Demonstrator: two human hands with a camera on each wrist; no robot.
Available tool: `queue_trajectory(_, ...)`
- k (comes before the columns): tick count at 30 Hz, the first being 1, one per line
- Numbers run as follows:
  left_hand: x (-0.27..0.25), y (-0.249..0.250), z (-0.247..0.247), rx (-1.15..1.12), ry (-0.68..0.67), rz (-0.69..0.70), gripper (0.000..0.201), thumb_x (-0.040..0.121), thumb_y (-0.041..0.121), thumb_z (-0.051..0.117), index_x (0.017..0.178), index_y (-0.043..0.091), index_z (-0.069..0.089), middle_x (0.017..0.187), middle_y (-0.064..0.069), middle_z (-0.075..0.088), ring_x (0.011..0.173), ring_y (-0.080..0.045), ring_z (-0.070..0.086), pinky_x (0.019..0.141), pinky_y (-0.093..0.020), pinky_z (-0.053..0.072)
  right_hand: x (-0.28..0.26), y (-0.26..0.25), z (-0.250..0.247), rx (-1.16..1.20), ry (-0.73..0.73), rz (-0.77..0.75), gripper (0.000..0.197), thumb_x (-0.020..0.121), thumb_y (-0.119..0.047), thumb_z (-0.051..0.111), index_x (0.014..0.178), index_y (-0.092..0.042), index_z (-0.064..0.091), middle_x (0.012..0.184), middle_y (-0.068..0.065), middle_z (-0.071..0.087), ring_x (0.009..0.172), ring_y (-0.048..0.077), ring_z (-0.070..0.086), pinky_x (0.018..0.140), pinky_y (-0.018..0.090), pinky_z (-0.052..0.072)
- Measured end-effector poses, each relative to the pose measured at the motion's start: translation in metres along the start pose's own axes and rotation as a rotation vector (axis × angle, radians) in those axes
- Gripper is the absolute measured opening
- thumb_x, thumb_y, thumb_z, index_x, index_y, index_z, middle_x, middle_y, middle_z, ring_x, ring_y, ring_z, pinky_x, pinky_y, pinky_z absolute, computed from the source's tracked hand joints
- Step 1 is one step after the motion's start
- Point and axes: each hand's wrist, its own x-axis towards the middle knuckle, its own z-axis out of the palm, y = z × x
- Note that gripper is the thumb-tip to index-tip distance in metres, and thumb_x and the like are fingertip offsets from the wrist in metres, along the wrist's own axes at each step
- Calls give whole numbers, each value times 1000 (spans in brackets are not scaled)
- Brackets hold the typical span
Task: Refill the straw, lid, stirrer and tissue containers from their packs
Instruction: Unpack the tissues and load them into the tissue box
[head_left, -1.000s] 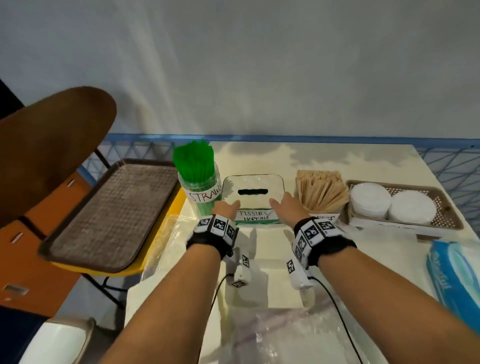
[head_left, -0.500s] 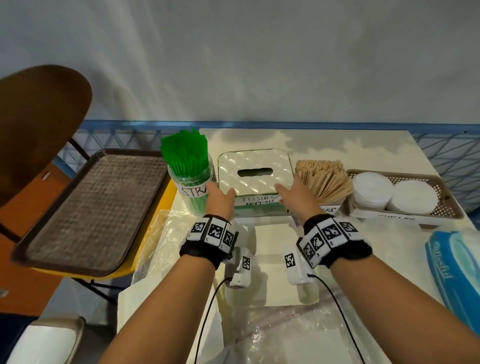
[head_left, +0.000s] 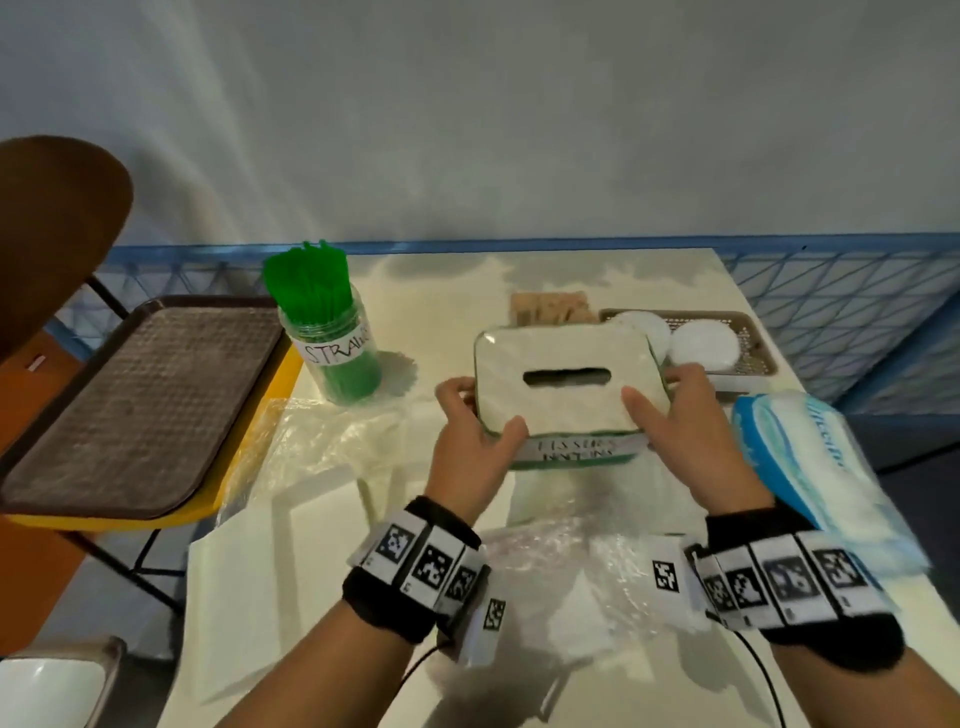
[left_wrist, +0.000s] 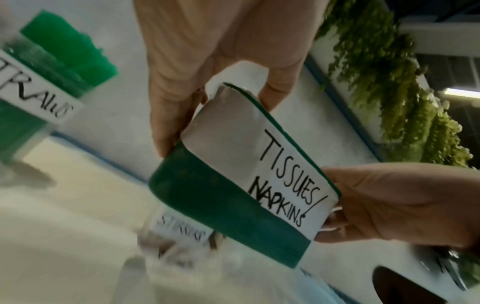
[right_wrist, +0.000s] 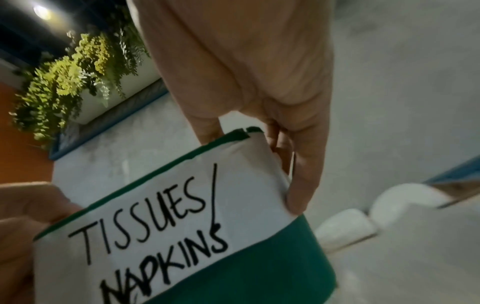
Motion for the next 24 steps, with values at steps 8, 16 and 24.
queue_trajectory(8,-29,-36,61,182,-286,-97,71,88,18,58,140,16,9,120,-7,56,102,-25,60,90,-37,50,-41,77,-18,-161,15,159,51,90,-28,57,129,-3,38,131,17,41,115,30,46,96,37,38)
queue_trajectory(16,-19,-36,64,268,-395,-93,77,85,23,65,143,14,14,138,-7,46,110,-14,50,97,-25,43,-42,95,-14,-114,-24,222,53,91,-26,56,134,-3,37,133,20,41,117,33,47,97,37,38)
queue_trajectory(24,-4,-36,75,405,-455,-67,78,87,24,62,145,13,11,136,-10,48,118,-21,51,97,-24,40,-37,87,-21,-134,65,210,51,91,-23,57,135,-8,36,136,19,35,120,34,45,100,35,36)
